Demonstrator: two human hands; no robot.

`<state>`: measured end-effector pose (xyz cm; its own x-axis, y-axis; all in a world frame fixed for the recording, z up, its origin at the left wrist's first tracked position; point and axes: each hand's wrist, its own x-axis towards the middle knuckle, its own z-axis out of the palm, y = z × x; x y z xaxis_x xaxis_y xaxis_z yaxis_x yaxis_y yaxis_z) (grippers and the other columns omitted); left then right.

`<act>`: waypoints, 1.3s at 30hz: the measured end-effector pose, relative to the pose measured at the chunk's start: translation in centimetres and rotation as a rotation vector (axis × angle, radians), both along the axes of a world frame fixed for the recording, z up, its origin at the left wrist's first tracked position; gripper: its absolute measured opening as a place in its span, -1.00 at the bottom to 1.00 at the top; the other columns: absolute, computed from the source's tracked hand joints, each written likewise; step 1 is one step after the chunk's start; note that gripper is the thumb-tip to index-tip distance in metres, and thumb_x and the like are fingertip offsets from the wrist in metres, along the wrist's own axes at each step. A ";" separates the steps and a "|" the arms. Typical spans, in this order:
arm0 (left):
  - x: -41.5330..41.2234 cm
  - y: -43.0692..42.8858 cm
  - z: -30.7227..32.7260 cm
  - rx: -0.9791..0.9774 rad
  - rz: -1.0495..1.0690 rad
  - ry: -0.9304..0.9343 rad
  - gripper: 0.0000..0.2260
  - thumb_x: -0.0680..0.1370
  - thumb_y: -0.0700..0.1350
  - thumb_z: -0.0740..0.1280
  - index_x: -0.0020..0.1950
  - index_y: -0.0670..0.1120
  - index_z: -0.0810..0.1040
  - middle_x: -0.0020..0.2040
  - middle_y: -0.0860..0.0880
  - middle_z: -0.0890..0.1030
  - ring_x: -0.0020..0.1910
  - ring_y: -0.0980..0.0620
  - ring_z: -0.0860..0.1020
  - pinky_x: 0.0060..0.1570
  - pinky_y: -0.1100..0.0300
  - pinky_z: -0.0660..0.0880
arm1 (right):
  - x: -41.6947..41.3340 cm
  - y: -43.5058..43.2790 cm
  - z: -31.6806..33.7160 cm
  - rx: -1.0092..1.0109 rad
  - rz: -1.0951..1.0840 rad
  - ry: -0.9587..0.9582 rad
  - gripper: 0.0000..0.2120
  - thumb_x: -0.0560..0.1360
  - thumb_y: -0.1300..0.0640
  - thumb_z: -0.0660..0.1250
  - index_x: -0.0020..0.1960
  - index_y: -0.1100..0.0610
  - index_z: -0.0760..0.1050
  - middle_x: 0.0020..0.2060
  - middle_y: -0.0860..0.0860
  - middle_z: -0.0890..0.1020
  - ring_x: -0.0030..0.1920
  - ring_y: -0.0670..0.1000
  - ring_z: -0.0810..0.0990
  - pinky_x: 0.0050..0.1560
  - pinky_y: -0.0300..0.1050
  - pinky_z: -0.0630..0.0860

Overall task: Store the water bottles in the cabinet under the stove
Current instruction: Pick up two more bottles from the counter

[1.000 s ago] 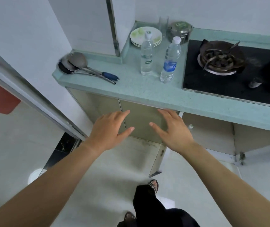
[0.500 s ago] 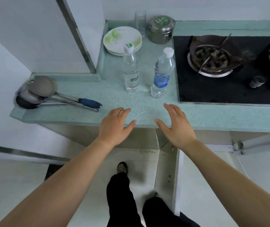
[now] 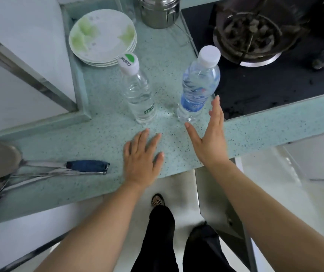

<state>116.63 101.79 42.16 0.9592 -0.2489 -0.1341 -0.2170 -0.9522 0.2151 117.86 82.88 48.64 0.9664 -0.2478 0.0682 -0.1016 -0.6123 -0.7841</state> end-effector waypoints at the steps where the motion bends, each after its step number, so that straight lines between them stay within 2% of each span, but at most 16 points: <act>1: -0.1 0.0 0.0 0.000 0.001 -0.008 -0.51 0.55 0.18 -0.01 0.48 0.16 0.11 0.53 -0.02 0.13 0.50 -0.03 0.06 0.41 -0.07 0.00 | 0.5 0.2 -0.2 0.019 -0.003 -0.017 -0.20 0.49 -0.13 0.24 0.50 0.06 -0.17 0.49 0.06 0.09 0.45 0.03 0.21 0.29 -0.07 0.34; 6: 0.1 -0.1 -0.1 -0.012 0.014 -0.037 -0.51 0.52 0.16 0.04 0.46 0.14 0.21 0.50 -0.03 0.23 0.47 -0.05 0.16 0.38 -0.07 0.07 | 3.1 1.3 -0.7 0.213 -0.058 -0.098 -0.25 0.47 0.04 0.36 0.48 0.18 0.00 0.44 0.02 0.22 0.42 -0.09 0.23 0.40 -0.21 0.25; 9: 0.2 -0.2 -0.2 -0.015 0.024 -0.048 -0.51 0.50 0.15 0.07 0.43 0.12 0.26 0.47 -0.04 0.27 0.45 -0.06 0.21 0.36 -0.08 0.10 | 3.7 1.3 -1.0 0.287 -0.105 -0.122 -0.33 0.48 0.13 0.35 0.45 0.21 0.07 0.38 0.03 0.30 0.36 -0.11 0.30 0.36 -0.32 0.26; 11: 0.2 -0.2 -0.2 -0.014 0.027 -0.046 -0.51 0.50 0.15 0.07 0.43 0.13 0.26 0.47 -0.04 0.27 0.45 -0.06 0.20 0.36 -0.08 0.09 | 3.8 0.8 -0.9 0.288 -0.095 -0.132 -0.36 0.48 0.15 0.36 0.42 0.21 0.11 0.33 0.02 0.35 0.31 -0.12 0.35 0.29 -0.41 0.27; 14: 0.3 -0.2 -0.1 -0.015 0.024 -0.037 -0.51 0.50 0.15 0.06 0.44 0.12 0.25 0.47 -0.04 0.27 0.45 -0.05 0.19 0.36 -0.08 0.09 | 3.2 -0.2 -0.3 0.255 -0.051 -0.113 -0.36 0.46 0.12 0.37 0.42 0.16 0.12 0.27 -0.07 0.38 0.24 -0.23 0.38 0.21 -0.50 0.27; 17: 0.2 -0.2 0.1 -0.015 0.025 -0.038 -0.51 0.50 0.15 0.06 0.44 0.12 0.25 0.48 -0.04 0.26 0.46 -0.05 0.17 0.36 -0.08 0.08 | 1.2 -1.0 0.1 0.222 -0.017 -0.076 -0.34 0.46 0.11 0.36 0.44 0.13 0.11 0.30 -0.03 0.38 0.27 -0.15 0.40 0.23 -0.40 0.35; 23: 0.1 -0.2 0.0 -0.010 0.012 -0.011 -0.51 0.52 0.15 0.03 0.46 0.13 0.21 0.50 -0.05 0.21 0.48 -0.06 0.13 0.39 -0.11 0.07 | -1.4 -2.0 0.1 0.200 -0.048 -0.001 -0.31 0.45 0.17 0.36 0.46 0.09 0.07 0.25 0.00 0.35 0.15 -0.16 0.43 0.03 -0.56 0.36; 25: 0.1 -0.1 0.4 0.005 -0.024 0.028 -0.51 0.54 0.17 -0.03 0.48 0.13 0.14 0.53 -0.05 0.14 0.50 -0.07 0.07 0.42 -0.12 0.04 | -1.7 -1.9 0.0 0.163 -0.044 0.023 -0.25 0.47 0.14 0.33 0.50 0.00 -0.05 0.21 -0.04 0.29 0.07 -0.10 0.46 -0.06 -0.50 0.42; 27: 0.1 0.1 1.2 -0.019 -0.041 0.084 -0.48 0.53 0.21 -0.09 0.49 0.13 0.10 0.54 -0.02 0.07 0.51 -0.05 0.01 0.44 -0.10 0.00 | -1.7 -1.7 0.1 0.077 -0.031 0.054 -0.23 0.49 0.09 0.29 0.50 -0.08 -0.15 0.10 -0.01 0.28 -0.10 -0.01 0.49 -0.20 -0.34 0.45; 29: 0.0 0.6 2.6 -0.102 0.003 0.097 -0.46 0.52 0.23 -0.07 0.49 0.10 0.13 0.54 -0.02 0.10 0.51 -0.05 0.03 0.43 -0.06 0.02 | -1.5 -1.4 0.4 0.020 -0.031 0.089 -0.23 0.50 0.06 0.26 0.49 -0.12 -0.19 0.04 0.02 0.28 -0.19 0.05 0.48 -0.28 -0.24 0.43; 32: 0.5 1.7 4.8 -0.226 0.101 0.024 -0.46 0.54 0.20 0.05 0.47 -0.01 0.21 0.50 -0.07 0.20 0.48 -0.08 0.13 0.42 -0.04 0.14 | -1.5 -0.9 0.4 -0.016 -0.024 0.114 -0.24 0.50 0.05 0.26 0.49 -0.15 -0.19 0.02 0.01 0.26 -0.21 0.08 0.47 -0.35 -0.25 0.38; 34: 1.5 2.3 6.0 -0.305 0.155 -0.035 -0.45 0.54 0.18 0.10 0.45 -0.08 0.23 0.46 -0.10 0.28 0.44 -0.09 0.22 0.39 -0.01 0.24 | -1.8 -0.7 0.4 -0.014 -0.023 0.139 -0.24 0.50 0.05 0.26 0.49 -0.16 -0.18 0.04 -0.01 0.24 -0.20 0.09 0.49 -0.34 -0.18 0.40; 39: 5.9 2.3 8.1 -0.518 0.176 -0.118 -0.34 0.50 0.10 0.29 0.47 -0.17 0.14 0.43 -0.17 0.28 0.39 -0.08 0.29 0.23 0.28 0.21 | -2.7 -0.8 0.7 -0.033 -0.058 0.197 -0.26 0.51 0.05 0.26 0.49 -0.16 -0.15 0.03 0.00 0.28 -0.33 -0.06 0.43 -0.42 -0.27 0.29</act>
<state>122.57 104.04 50.30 0.9933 -0.0884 0.0742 -0.1154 -0.7526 0.6483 115.16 82.09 49.32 0.9459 -0.3046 -0.1116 -0.2871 -0.6258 -0.7253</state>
